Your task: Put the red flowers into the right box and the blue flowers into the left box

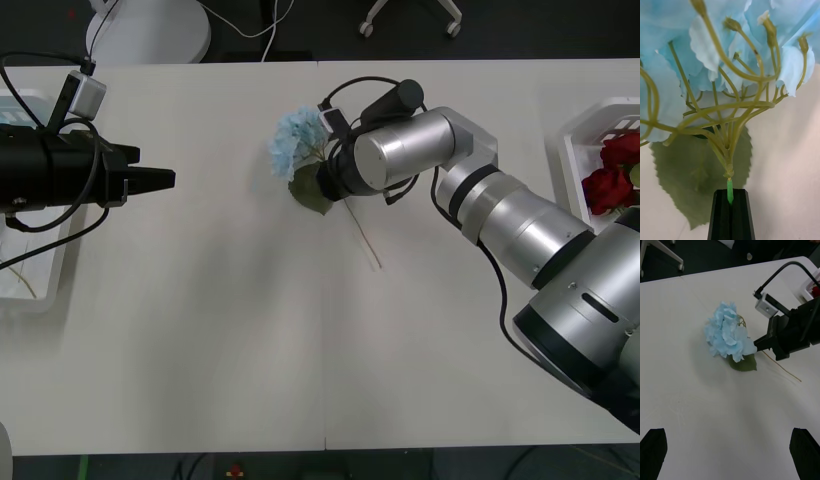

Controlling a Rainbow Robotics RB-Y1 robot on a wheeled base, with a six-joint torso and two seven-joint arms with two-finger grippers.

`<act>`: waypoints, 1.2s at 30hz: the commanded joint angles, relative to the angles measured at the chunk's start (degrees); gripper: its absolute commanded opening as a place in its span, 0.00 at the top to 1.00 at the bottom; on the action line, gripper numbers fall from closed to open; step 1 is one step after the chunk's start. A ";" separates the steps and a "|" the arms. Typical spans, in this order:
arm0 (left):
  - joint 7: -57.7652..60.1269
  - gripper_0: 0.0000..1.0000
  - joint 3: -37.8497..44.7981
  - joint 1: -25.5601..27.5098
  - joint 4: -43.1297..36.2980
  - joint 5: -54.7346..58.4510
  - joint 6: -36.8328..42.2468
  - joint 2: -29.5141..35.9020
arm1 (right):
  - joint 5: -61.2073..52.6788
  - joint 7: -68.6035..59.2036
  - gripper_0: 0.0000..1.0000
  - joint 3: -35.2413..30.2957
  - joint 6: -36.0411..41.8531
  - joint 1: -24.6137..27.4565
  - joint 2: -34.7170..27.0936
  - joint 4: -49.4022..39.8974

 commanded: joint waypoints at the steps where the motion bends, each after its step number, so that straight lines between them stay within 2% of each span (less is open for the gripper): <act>1: -1.47 0.06 1.98 1.01 -0.54 1.45 -0.80 2.28 | -6.81 3.05 1.00 0.26 2.31 -1.93 -8.67 -12.00; 5: -1.47 0.05 2.33 2.41 -0.54 3.38 -1.24 2.28 | -13.14 3.93 1.00 -0.61 4.60 -1.84 -13.94 -20.09; 10: -1.29 0.04 2.33 7.60 -0.36 11.29 -5.19 2.37 | -21.22 5.51 1.00 -3.69 4.95 -0.52 -18.25 -28.96; 14: -2.17 0.00 0.04 13.66 -0.28 22.01 -10.38 2.46 | -34.14 13.94 1.00 -8.09 6.71 0.09 -19.74 -31.25; 16: -2.78 0.00 -1.54 16.12 -0.28 26.67 -12.49 2.72 | -37.04 18.52 1.00 -10.11 9.17 0.09 -19.74 -31.60; 22: -12.28 0.00 -9.01 23.33 -0.28 41.08 -21.54 2.90 | -41.35 29.33 1.00 -14.77 11.10 0.18 -17.11 -33.44; 26: -19.13 0.00 -14.72 25.97 -0.28 48.82 -26.73 2.90 | -44.43 34.69 1.00 -16.26 11.10 0.44 -14.91 -33.36; 32: -29.20 0.00 -21.75 26.06 -0.36 54.62 -33.14 2.90 | -50.93 40.05 1.00 -16.26 8.90 2.73 -11.04 -33.36; 36: -29.20 0.00 -25.71 24.65 -0.28 56.73 -37.71 2.90 | -53.39 41.02 1.00 -16.00 8.90 4.48 -8.58 -33.53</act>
